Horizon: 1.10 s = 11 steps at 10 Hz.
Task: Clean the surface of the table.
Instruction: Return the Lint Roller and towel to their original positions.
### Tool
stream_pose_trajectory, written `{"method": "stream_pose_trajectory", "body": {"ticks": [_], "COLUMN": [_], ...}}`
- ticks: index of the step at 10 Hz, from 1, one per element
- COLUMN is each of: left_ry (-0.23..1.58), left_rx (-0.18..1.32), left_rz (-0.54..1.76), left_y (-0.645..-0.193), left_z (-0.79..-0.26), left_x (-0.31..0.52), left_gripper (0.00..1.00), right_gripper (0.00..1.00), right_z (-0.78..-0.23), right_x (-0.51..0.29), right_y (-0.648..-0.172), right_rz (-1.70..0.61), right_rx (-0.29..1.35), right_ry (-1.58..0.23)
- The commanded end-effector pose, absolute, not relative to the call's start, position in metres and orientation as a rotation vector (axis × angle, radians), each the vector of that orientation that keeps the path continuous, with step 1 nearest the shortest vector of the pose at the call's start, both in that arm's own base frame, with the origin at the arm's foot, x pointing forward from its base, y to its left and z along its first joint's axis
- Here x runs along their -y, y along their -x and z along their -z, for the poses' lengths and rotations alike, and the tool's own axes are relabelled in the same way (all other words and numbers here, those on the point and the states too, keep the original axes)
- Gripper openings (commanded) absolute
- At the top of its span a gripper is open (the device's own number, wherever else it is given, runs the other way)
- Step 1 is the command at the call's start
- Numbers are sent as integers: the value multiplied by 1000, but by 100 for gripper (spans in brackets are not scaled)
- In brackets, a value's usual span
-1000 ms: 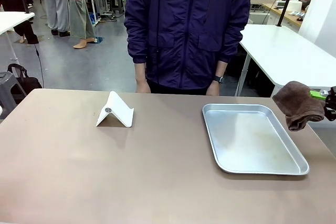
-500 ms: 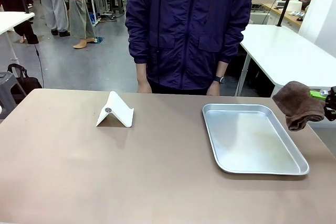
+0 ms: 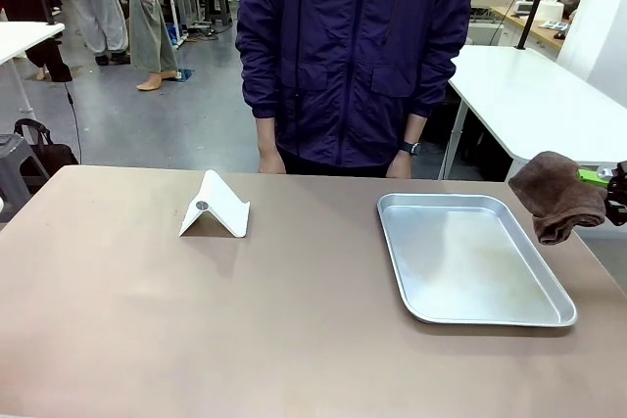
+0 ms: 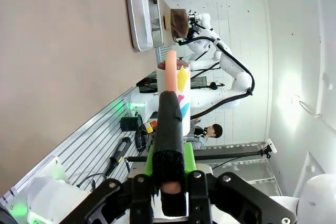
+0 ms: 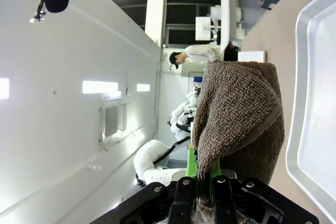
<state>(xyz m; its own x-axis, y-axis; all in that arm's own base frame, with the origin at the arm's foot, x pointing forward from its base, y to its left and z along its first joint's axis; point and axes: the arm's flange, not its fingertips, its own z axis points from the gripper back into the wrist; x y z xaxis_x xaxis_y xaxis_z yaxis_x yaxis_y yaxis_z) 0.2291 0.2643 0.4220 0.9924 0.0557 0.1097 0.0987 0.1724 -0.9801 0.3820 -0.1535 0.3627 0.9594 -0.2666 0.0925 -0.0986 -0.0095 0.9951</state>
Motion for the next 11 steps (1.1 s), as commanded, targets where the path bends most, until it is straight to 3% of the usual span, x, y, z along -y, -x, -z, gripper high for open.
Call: {"method": "stream_pose_trajectory", "body": {"ticks": [1, 5, 8, 11], "left_ry": [1413, 1398, 1334, 1209], "left_rx": [123, 130, 93, 53], "left_rz": [34, 31, 100, 155], "left_y": [-229, -229, -234, -269], "left_z": [-427, -422, -458, -505], "left_x": [-264, -264, -236, -160], "left_gripper": [22, 22, 22, 22], "right_gripper": [9, 9, 9, 9], "right_z": [-367, -363, -384, -406], "right_x": [152, 153, 115, 32], "right_y": [-383, -382, -387, -421], "right_rz": [137, 136, 55, 39], "right_rx": [290, 288, 294, 301], "right_ry": [-1587, -1582, -1493, -1376]}}
